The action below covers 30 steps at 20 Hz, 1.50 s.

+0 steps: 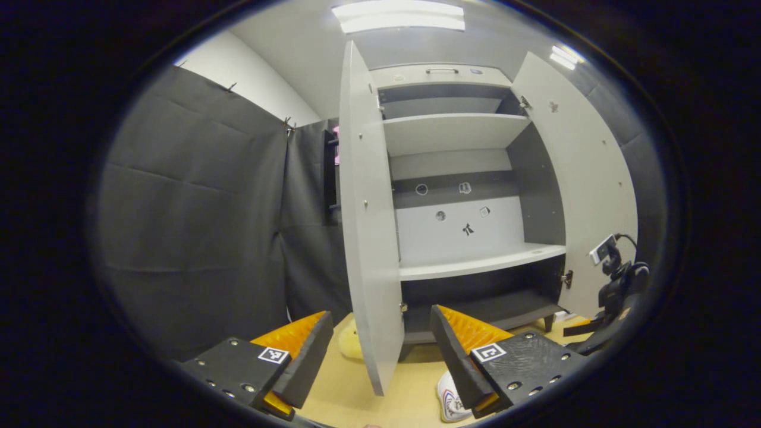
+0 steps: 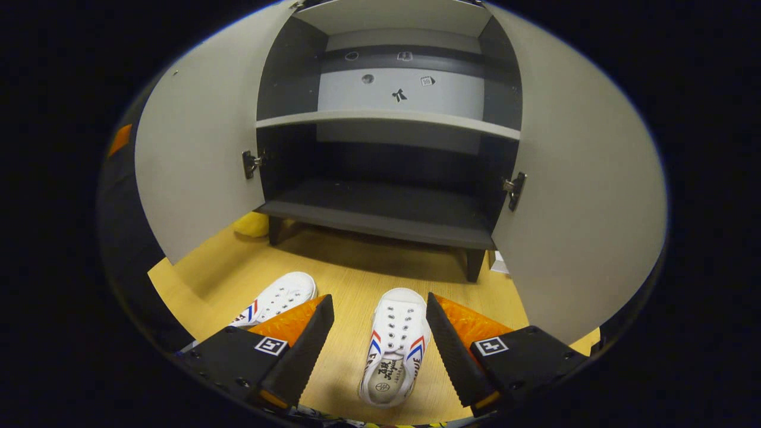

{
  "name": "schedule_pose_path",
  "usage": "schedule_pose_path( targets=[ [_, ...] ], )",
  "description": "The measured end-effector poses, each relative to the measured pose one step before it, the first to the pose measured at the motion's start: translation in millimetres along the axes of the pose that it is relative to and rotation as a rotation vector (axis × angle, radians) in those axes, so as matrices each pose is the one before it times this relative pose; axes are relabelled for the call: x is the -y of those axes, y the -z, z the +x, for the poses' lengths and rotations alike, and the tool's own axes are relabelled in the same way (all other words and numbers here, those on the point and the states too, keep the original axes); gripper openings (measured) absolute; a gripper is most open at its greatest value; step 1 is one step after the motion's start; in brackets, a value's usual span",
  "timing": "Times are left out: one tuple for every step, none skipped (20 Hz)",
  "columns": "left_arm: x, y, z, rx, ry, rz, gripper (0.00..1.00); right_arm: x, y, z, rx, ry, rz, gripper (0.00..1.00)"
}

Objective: Grab one shoe with the right hand and put it into the shoe cabinet, grab the other shoe with the left hand and put it into the shoe cabinet; then close the right door with the right hand and the left door with the left hand.

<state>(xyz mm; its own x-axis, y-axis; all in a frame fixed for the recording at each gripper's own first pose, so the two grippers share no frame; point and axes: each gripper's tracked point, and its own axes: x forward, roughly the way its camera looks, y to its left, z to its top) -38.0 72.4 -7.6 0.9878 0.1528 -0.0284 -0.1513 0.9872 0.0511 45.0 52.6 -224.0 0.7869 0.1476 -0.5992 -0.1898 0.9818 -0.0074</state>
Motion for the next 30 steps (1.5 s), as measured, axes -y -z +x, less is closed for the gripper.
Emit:
schedule_pose_path(
  targets=[
    [-0.38,0.1,-0.42,-0.0007,-0.00443,0.00192,0.95,-2.79,9.96,6.05,-0.03128,-0.00754,-0.0036,0.98],
    [-1.16,-0.65,-0.32,-0.00044,-0.00361,0.00157,0.95,-2.07,8.24,4.11,-0.03448,-0.00924,-0.00158,0.98],
    [-1.52,0.49,-0.55,-0.00063,-0.00398,0.00072,0.95,-2.38,8.21,5.65,-0.02897,-0.00992,-0.00048,0.98],
    [-0.26,0.18,0.42,-0.00128,-0.00365,0.00197,0.95,-1.07,7.67,5.17,-0.02901,-0.00453,-0.00127,0.98],
    [-1.51,0.33,-1.15,-0.00074,-0.00514,0.00288,0.95,0.26,7.57,4.91,-0.03062,-0.00174,-0.00239,0.98],
    [-0.96,-0.14,0.35,-0.0018,-0.00292,0.00143,0.95,0.49,5.76,5.42,-0.02847,-0.00021,-0.00017,0.98],
    [0.42,1.16,-0.1,-0.001,0.00006,-0.00155,0.95,0.56,6.75,5.33,-0.0285,0.00238,0.00212,0.97],
    [-0.23,0.27,-1.04,-0.00098,-0.00056,-0.00126,0.95,1.0,5.08,3.71,-0.03091,0.00017,0.00395,0.98],
    [-0.26,0.73,-0.12,-0.00054,-0.00151,0.00048,0.95,-3.62,3.83,3.65,-0.0203,-0.01316,0.01068,0.98],
    [-0.8,-0.42,-0.3,0.00005,-0.00187,0.00072,0.95,-1.9,3.01,5.21,-0.02066,-0.01373,0.0083,0.98],
    [-0.37,-0.16,0.03,0.00014,-0.00248,0.0017,0.95,-0.4,3.92,3.97,-0.02017,-0.00247,0.00043,0.98],
    [-1.51,-0.22,0.0,0.00028,-0.00384,0.00338,0.95,-0.04,3.02,3.08,-0.02237,0.00194,-0.00401,0.94],
    [0.03,0.67,0.87,-0.00048,-0.00246,0.00325,0.95,-0.18,3.55,4.78,-0.01755,0.00641,-0.00255,0.93],
    [-0.66,-0.2,-0.16,-0.00003,-0.00165,0.00183,0.95,-1.54,1.57,4.2,-0.01604,-0.00516,-0.00044,0.9],
    [-0.47,-0.05,0.03,-0.0005,-0.00237,0.00146,0.95,-1.27,0.56,0.54,-0.01084,0.00161,0.00029,0.88],
    [-0.77,0.48,-0.29,-0.00068,-0.00225,0.00165,0.95,-1.54,1.58,7.36,-0.01603,-0.00551,-0.00261,0.82],
    [-0.72,0.13,0.49,-0.00178,-0.00254,0.00239,0.95,1.6,1.39,0.54,-0.0164,0.01058,-0.00742,0.8],
    [-0.87,-0.24,0.15,-0.00198,-0.00342,0.00388,0.95,2.73,-3.49,1.31,-0.00007,0.02041,-0.01594,0.83],
    [-0.49,0.79,0.05,-0.00022,-0.0017,0.00252,0.95,12.87,1.4,-0.31,-0.01266,0.06323,-0.02172,0.83],
    [-0.97,-0.96,-0.21,0.00189,-0.0008,-0.00097,0.95,4.25,-1.16,2.92,0.0082,0.02363,0.01534,0.66],
    [0.19,0.64,-0.72,0.00044,-0.00065,-0.00007,0.95,-5.03,0.43,0.28,-0.00459,-0.00636,0.00683,0.49],
    [0.22,0.05,0.04,-0.00119,0.00048,0.00004,0.95,2.65,-0.4,-5.67,-0.00119,-0.0049,-0.00784,0.32],
    [0.46,0.44,-1.27,-0.00061,0.00097,-0.00175,0.95,0.0,0.5,9.44,0.00413,-0.00521,0.0014,0.36],
    [0.41,-0.71,-0.07,0.00042,0.00206,-0.00204,0.95,-0.11,-2.52,-4.78,0.00517,-0.01074,0.01571,0.17],
    [1.37,1.22,0.4,-0.00126,0.00272,-0.00091,0.95,-1.61,2.42,-3.05,0.00782,-0.00926,-0.00127,0.13],
    [1.0,0.28,-0.6,-0.00103,0.00281,-0.0017,0.95,0.83,-0.25,-0.62,0.00887,-0.0058,0.00215,0.09],
    [1.62,-0.25,0.22,0.00079,0.00432,-0.00164,0.95,-1.37,0.23,0.61,0.01201,-0.01173,0.00428,0.02],
    [1.34,-1.34,-1.15,0.00316,0.00595,0.00207,0.95,0.54,-1.68,-5.77,0.01988,-0.00905,0.0172,0.01],
    [0.8,-1.78,-1.67,0.00591,0.0022,0.00431,0.95,0.83,-1.97,-1.72,0.01644,-0.00916,0.02903,0.02],
    [0.21,-1.9,-0.68,0.0056,0.00237,0.00231,0.95,1.01,-3.59,-2.82,0.01788,-0.01015,0.0388,0.01]
  ],
)
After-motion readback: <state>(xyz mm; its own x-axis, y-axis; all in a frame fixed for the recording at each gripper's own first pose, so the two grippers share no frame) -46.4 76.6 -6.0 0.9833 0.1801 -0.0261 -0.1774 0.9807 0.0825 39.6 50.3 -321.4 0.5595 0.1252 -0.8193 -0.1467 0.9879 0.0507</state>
